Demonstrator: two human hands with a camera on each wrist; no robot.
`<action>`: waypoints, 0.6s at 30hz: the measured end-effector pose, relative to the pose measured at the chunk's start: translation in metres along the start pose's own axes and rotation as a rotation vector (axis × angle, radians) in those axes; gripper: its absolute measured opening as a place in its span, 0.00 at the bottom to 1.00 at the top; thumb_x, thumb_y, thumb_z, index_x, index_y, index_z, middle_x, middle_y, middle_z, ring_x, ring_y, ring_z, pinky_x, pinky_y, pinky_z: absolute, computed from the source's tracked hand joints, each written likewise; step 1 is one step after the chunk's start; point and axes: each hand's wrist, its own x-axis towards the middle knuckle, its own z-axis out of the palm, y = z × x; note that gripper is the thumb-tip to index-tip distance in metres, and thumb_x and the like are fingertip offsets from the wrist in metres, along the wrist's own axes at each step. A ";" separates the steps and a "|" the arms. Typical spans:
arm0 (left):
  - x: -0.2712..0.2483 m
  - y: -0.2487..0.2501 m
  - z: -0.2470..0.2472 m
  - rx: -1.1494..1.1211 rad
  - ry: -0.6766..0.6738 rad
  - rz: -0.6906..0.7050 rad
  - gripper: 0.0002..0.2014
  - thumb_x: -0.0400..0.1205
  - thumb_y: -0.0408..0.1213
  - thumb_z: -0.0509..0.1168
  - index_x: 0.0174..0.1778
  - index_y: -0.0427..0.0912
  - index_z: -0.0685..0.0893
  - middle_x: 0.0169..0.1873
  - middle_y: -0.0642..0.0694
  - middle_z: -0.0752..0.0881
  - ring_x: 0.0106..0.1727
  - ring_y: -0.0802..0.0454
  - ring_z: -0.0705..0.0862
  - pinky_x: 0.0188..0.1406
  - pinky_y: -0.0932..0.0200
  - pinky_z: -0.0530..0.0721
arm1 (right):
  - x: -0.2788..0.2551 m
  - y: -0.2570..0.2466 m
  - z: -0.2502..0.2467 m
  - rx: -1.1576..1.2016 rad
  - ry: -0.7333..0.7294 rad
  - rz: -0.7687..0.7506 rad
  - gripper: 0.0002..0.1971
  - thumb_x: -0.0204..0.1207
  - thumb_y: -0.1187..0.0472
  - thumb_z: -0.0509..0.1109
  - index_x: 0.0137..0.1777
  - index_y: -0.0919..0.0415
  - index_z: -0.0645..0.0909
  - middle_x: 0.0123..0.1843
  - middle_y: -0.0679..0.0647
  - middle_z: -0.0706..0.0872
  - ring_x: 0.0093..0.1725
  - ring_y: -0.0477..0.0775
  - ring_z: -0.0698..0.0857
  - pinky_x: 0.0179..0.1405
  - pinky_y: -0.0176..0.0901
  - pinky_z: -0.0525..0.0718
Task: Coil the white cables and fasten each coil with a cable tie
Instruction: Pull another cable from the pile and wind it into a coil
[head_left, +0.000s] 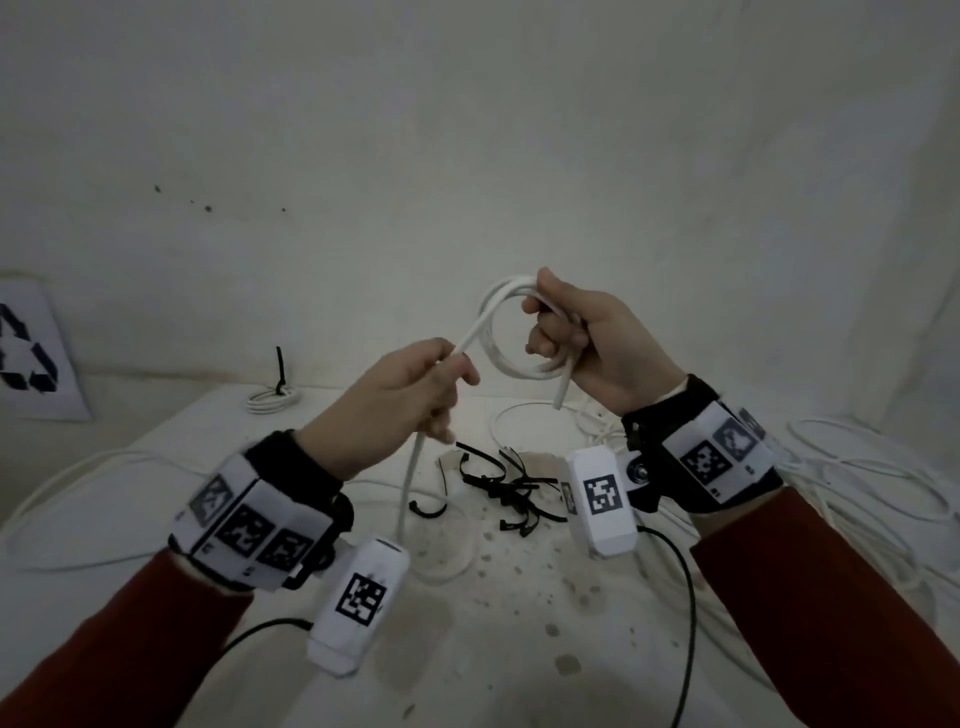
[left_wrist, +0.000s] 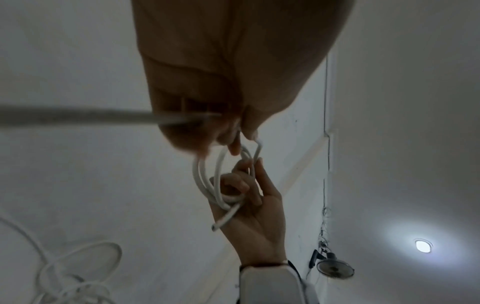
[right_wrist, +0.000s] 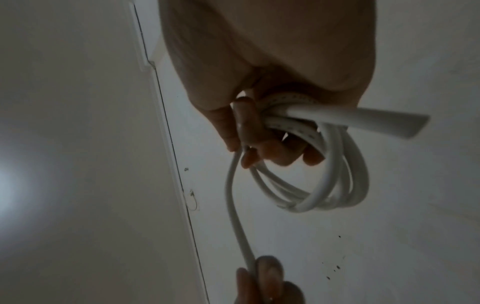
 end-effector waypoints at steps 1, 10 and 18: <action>0.004 0.001 -0.004 0.052 0.089 0.037 0.12 0.86 0.40 0.58 0.39 0.45 0.81 0.20 0.57 0.72 0.22 0.62 0.72 0.27 0.60 0.76 | -0.001 -0.001 -0.001 0.006 -0.015 -0.005 0.17 0.84 0.53 0.59 0.40 0.64 0.77 0.16 0.45 0.61 0.20 0.47 0.70 0.34 0.38 0.74; 0.017 0.026 -0.008 0.580 0.180 0.141 0.25 0.67 0.70 0.68 0.48 0.54 0.82 0.37 0.58 0.84 0.35 0.66 0.81 0.36 0.70 0.77 | -0.015 -0.001 0.009 0.033 -0.287 0.060 0.23 0.81 0.43 0.53 0.41 0.64 0.76 0.16 0.43 0.59 0.15 0.42 0.55 0.25 0.43 0.51; 0.015 0.031 -0.015 0.287 -0.189 0.084 0.07 0.84 0.31 0.61 0.48 0.36 0.84 0.42 0.46 0.91 0.41 0.56 0.86 0.39 0.62 0.83 | -0.024 -0.005 0.006 -0.036 -0.315 -0.022 0.11 0.80 0.59 0.63 0.46 0.68 0.81 0.22 0.50 0.69 0.17 0.44 0.67 0.25 0.37 0.70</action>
